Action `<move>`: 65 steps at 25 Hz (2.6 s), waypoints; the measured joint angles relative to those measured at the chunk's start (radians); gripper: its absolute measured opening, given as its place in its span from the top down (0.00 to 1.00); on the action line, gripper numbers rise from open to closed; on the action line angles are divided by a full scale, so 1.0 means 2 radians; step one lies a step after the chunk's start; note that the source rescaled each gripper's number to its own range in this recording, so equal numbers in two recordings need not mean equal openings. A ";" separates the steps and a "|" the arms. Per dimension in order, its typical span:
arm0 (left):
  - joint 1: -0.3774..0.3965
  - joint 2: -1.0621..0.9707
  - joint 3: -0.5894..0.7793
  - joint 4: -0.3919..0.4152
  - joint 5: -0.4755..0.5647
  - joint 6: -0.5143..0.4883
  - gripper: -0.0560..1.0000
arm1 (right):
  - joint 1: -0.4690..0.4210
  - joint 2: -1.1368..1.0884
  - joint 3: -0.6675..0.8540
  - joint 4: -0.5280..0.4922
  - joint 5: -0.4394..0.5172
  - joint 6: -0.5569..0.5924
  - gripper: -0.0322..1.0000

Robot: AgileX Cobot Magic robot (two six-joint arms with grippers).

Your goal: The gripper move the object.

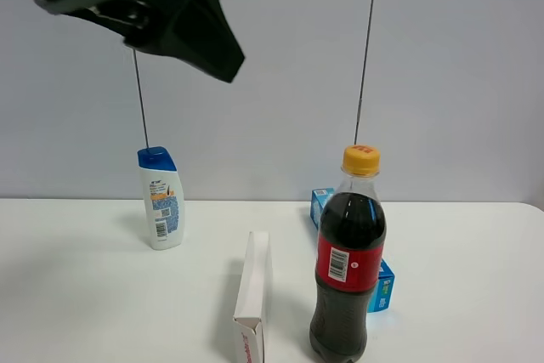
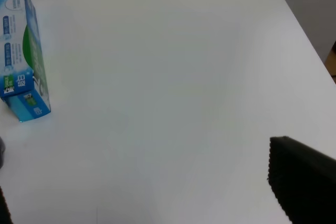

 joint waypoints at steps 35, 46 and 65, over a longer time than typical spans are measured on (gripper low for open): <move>0.435 -0.084 -0.030 -0.057 0.053 0.050 0.01 | 0.000 0.000 0.000 0.000 0.000 0.000 0.00; 0.435 -0.236 -0.013 -0.115 0.058 0.050 0.01 | 0.000 0.000 0.000 0.000 0.000 0.000 0.00; 0.435 -0.564 0.199 -0.171 0.281 0.050 0.01 | 0.000 0.000 0.000 0.000 0.000 0.000 0.00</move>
